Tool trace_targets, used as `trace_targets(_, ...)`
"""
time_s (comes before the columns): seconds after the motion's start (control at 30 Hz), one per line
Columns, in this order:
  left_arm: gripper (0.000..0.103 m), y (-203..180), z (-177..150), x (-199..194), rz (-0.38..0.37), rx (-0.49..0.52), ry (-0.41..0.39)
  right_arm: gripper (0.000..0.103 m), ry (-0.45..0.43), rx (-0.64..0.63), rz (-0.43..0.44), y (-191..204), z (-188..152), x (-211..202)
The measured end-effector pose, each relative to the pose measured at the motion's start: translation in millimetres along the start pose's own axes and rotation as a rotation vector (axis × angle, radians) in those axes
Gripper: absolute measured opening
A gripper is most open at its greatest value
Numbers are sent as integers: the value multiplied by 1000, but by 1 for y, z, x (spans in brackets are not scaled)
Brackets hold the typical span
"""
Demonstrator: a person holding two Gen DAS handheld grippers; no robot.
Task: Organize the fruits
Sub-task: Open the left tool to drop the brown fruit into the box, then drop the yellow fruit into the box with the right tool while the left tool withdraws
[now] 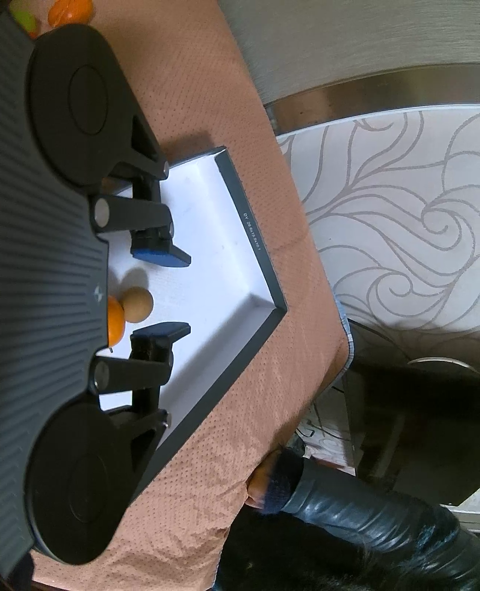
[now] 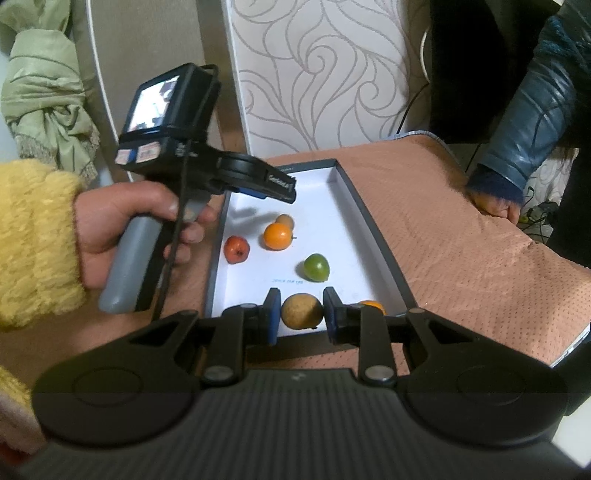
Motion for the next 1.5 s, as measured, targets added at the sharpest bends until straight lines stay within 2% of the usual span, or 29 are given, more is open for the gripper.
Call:
trace_targets(0.7,38,13,1,-48,-3,-22,-34,28,26,-31,89,1,6,24)
trace_targets(1.2,38,46,-11,-73,92,-82,-45,28,24,-37,133,-4,9,30)
trace_targets(1.5,38,77,-36,-81,148,-151,-5,28,68,-40,146,-9,11,50)
Point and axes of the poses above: each gripper's, at about its wrist camera, not at the fingertips, and x roughly the way its jaws point, y to its left, z to its top, the point moved 4 cm from there along x, roughly the way its jaws point, and after that the axes turned 15 degrees about z, right-handed, at the moved point
